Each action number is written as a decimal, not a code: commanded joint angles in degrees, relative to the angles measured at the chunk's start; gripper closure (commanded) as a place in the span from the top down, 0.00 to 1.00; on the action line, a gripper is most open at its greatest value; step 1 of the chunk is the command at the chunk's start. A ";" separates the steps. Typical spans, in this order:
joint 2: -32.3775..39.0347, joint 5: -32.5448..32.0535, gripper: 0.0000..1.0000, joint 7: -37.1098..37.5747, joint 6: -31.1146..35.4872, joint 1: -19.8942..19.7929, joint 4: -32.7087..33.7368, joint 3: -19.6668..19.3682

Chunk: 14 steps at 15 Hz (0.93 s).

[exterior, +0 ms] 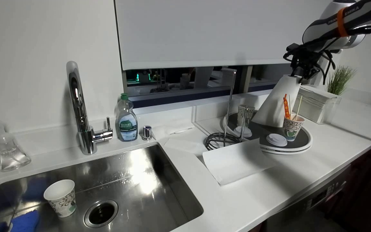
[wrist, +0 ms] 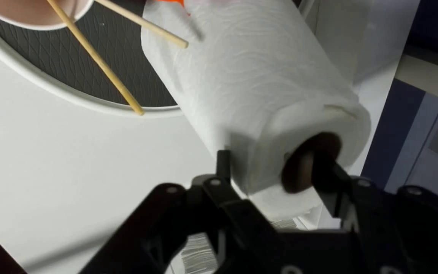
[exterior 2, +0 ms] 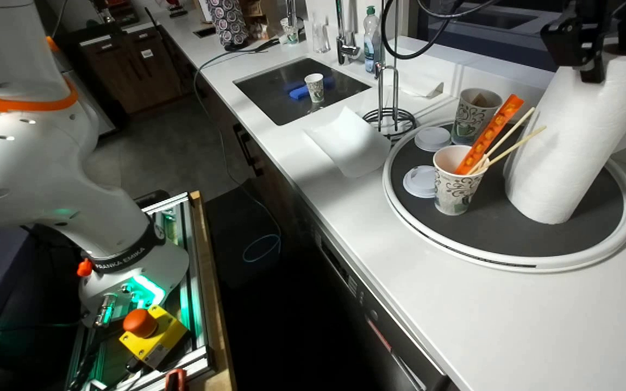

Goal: Put the paper towel roll on the silver stand.

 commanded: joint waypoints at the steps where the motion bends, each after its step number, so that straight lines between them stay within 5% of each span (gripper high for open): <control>1: 0.24 0.63 0.27 1.11 -0.65 0.73 0.67 -0.59; 5: -0.24 0.48 0.01 0.79 -1.11 0.76 0.34 -0.65; 11: -5.59 -3.80 0.02 2.18 4.28 1.17 0.36 -3.79; 14: -13.25 -3.77 0.03 -4.66 0.53 0.54 -0.51 -2.51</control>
